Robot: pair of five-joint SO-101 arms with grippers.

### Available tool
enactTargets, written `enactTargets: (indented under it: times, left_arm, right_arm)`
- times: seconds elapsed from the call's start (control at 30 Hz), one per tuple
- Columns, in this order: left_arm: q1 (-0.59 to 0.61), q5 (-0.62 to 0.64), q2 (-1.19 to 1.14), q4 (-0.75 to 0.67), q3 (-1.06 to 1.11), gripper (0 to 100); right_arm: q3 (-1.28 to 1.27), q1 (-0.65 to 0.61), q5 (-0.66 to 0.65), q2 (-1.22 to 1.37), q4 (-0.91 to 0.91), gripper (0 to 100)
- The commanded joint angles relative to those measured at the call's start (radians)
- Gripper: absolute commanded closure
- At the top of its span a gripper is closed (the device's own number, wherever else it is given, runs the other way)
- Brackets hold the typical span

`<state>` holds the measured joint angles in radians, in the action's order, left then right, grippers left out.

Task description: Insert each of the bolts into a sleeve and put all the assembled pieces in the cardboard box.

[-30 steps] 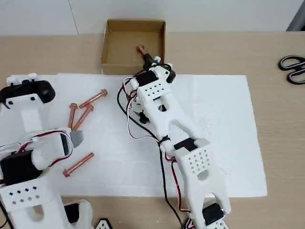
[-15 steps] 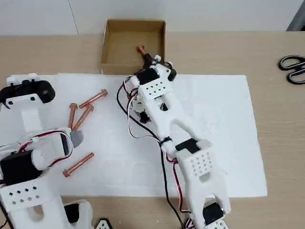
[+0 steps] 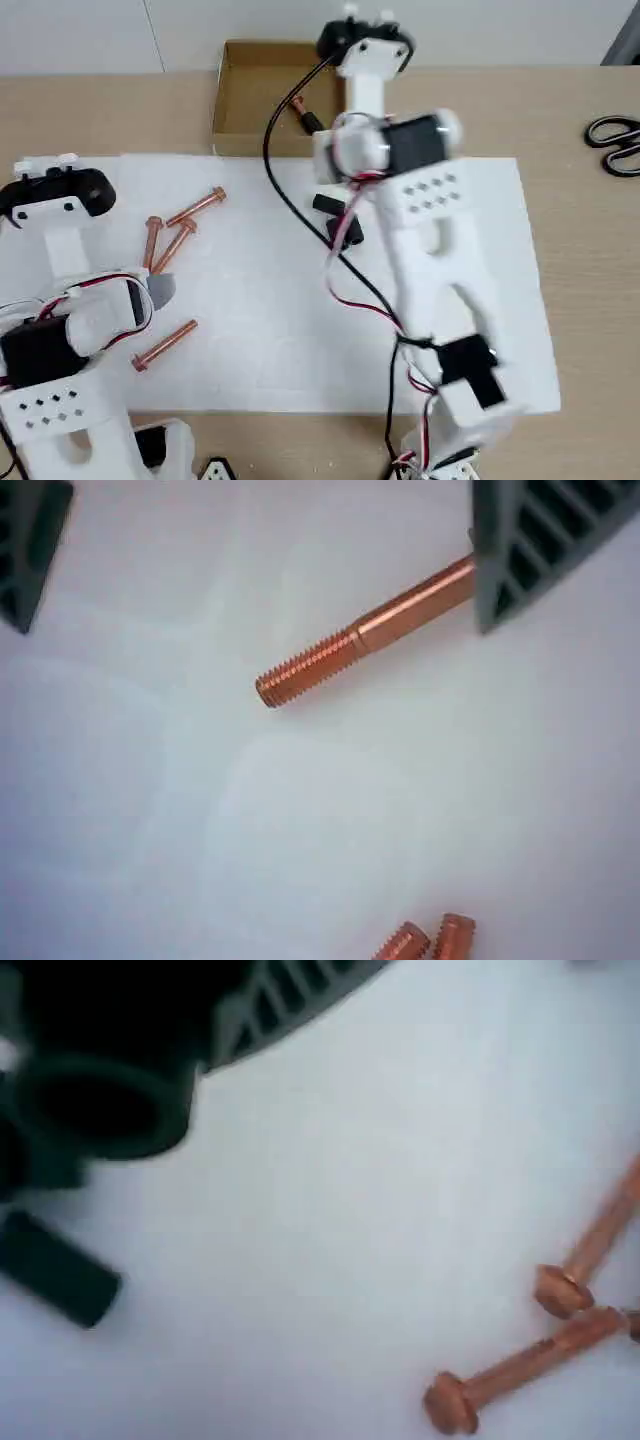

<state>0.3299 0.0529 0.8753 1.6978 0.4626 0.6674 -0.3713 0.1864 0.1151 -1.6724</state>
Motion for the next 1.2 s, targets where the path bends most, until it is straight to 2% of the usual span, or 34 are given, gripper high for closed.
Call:
enactTargets:
  times: [0.0, 0.17, 0.4, 0.57, 0.77, 1.17]
  left_arm:
    - [0.000, -0.006, 0.002, 0.003, -0.038, 73]
    - [0.000, -0.006, 0.002, 0.003, -0.038, 73]
    - [0.000, -0.006, 0.002, 0.003, -0.038, 73]
    - [-0.002, -0.006, 0.002, 0.002, -0.036, 73]
    - [-0.002, -0.006, 0.002, 0.002, -0.036, 73]
    - [-0.002, -0.006, 0.002, 0.002, -0.035, 73]
  right_arm:
    - [0.003, 0.047, -0.193, -0.127, -0.016, 99.5]
    - [-0.213, 0.077, -0.212, -0.217, -0.015, 99.5]
    - [-0.503, 0.082, -0.324, -0.374, 0.004, 99.5]
    - [-0.692, 0.087, -0.388, -0.374, 0.113, 99.5]
    - [-0.965, 0.085, -0.391, -0.375, 0.317, 99.5]
    - [-1.252, 0.084, -0.390, -0.374, 0.527, 99.4]
